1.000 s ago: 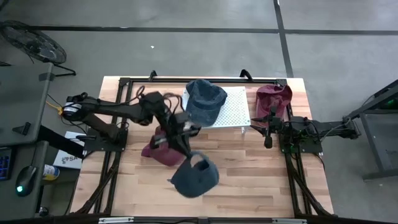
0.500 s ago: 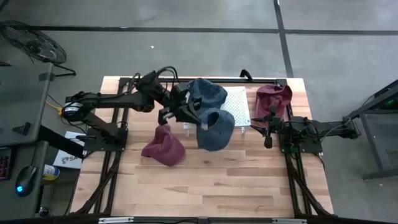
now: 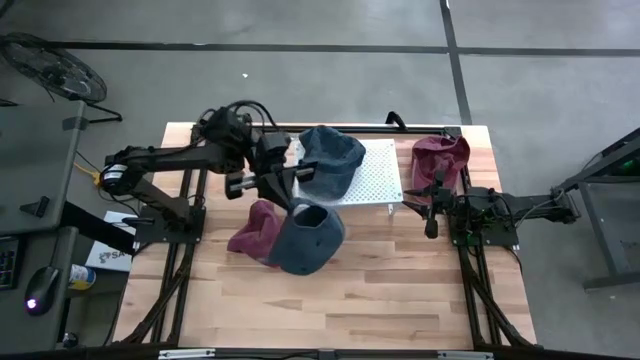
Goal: Pick & Place hat
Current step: Stack the blue cap on top of the other blue cap on the shelf
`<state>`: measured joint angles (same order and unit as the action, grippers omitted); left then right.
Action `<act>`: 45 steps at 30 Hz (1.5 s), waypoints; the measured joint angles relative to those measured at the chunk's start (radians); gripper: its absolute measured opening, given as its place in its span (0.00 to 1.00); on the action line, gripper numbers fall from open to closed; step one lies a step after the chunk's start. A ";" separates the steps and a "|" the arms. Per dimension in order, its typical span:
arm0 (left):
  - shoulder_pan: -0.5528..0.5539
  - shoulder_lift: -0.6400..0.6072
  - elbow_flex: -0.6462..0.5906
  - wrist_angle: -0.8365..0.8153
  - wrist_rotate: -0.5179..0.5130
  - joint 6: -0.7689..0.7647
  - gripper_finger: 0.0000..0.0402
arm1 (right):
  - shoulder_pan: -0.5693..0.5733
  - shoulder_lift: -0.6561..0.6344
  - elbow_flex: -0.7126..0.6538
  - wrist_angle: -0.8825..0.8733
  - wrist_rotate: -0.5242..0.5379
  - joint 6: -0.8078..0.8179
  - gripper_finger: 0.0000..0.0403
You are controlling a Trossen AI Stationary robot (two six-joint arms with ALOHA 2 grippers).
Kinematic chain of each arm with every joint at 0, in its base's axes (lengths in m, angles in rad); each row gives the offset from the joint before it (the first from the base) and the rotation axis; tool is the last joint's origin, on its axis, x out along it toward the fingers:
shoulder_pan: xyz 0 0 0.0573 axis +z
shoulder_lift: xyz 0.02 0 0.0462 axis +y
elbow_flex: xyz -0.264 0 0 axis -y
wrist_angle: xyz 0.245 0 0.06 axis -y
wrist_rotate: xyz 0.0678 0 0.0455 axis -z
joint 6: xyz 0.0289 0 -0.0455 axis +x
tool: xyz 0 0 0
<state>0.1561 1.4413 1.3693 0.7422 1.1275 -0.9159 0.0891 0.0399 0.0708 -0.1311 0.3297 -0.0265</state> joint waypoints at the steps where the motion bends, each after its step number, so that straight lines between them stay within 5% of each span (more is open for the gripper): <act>1: -0.003 0.000 0.014 0.001 0.009 -0.007 0.00 | 0.000 0.000 0.000 0.000 0.000 0.000 0.33; 13: -0.006 0.000 0.117 -0.009 0.061 -0.058 0.00 | 0.000 0.000 0.000 0.023 -0.003 0.045 0.33; 20: -0.006 0.000 0.138 -0.010 0.043 -0.053 0.00 | 0.000 0.000 0.000 0.164 -0.033 0.469 0.33; 29: -0.006 0.000 0.138 -0.016 -0.025 0.056 0.00 | 0.001 0.001 0.000 0.330 -0.050 0.737 0.33; 37: -0.006 0.000 0.138 -0.039 -0.083 0.182 0.00 | 0.001 0.056 0.054 0.397 0.012 0.649 0.33; 45: -0.006 0.045 0.155 -0.032 -0.084 0.224 0.00 | 0.001 0.326 0.304 0.354 0.054 0.470 0.33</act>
<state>0.1501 1.4866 1.5240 0.7106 1.0436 -0.6923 0.0898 0.3661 0.3751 0.2224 0.3835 0.4439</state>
